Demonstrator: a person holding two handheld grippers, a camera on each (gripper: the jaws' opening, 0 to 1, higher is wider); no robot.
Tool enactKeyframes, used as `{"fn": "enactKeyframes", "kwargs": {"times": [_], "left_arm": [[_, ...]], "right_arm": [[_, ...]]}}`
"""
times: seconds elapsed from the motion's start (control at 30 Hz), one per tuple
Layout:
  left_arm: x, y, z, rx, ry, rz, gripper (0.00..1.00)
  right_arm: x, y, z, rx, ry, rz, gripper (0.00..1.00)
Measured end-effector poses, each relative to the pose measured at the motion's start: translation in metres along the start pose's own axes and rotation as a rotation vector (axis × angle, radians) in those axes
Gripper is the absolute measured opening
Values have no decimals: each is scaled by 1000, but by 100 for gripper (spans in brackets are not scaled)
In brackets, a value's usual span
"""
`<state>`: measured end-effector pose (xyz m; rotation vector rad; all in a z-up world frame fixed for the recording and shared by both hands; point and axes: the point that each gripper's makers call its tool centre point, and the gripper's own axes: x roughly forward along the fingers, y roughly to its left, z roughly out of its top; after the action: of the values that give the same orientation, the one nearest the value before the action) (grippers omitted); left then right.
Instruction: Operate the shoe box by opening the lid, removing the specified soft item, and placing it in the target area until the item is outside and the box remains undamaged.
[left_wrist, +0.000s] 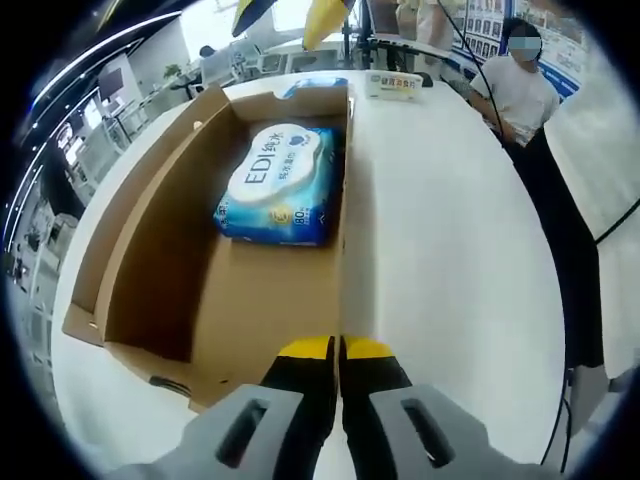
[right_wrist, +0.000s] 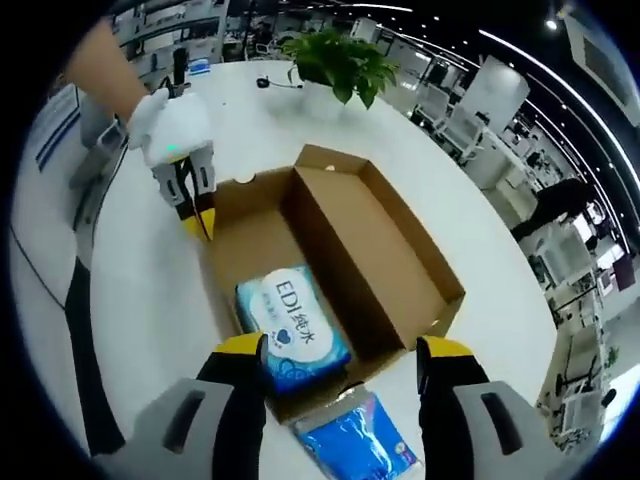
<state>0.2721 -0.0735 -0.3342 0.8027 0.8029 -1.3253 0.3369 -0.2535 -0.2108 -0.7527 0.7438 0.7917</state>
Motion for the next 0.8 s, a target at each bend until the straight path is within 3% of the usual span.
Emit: {"fn": "enactKeyframes", "kwargs": {"times": [0.37, 0.8], "left_arm": [[0, 0, 0, -6, 3, 3, 1], [0, -1, 0, -4, 3, -1, 0]], "right_arm": [[13, 6, 1, -33, 5, 43, 60], [15, -4, 10, -85, 15, 69, 61]]}}
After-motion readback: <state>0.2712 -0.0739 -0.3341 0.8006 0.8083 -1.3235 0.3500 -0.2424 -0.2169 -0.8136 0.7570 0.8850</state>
